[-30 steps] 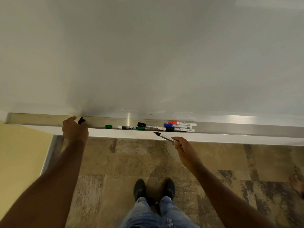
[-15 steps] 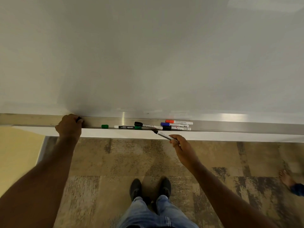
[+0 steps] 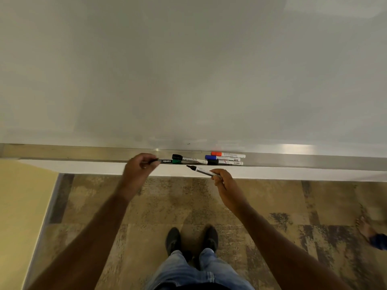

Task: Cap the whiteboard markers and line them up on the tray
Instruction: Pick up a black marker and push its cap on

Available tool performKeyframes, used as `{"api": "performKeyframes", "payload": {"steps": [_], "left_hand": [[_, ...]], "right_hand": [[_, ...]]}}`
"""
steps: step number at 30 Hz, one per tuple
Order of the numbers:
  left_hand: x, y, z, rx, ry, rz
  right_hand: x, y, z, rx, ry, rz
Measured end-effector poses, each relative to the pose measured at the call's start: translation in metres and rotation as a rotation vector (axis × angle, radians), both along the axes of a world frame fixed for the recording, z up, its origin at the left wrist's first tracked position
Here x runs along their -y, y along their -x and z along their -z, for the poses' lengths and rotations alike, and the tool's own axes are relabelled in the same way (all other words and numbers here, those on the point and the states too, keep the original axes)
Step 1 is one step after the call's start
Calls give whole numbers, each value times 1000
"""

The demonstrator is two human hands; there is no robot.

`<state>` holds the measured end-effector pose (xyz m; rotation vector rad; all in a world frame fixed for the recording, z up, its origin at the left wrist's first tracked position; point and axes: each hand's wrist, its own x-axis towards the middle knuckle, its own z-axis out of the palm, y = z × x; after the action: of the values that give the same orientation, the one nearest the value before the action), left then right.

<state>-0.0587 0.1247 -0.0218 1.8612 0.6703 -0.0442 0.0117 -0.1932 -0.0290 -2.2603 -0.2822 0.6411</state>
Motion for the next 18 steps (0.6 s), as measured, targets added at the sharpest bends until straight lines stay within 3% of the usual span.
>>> {"api": "performKeyframes", "payload": {"steps": [4,18], "left_hand": [[27,-4,-5,26,53,104],[56,-4,-10,8,124,188]], "right_hand": [[-5,2,-3,12,-24,-14],[-9,15,-11,28,-72,-74]]}}
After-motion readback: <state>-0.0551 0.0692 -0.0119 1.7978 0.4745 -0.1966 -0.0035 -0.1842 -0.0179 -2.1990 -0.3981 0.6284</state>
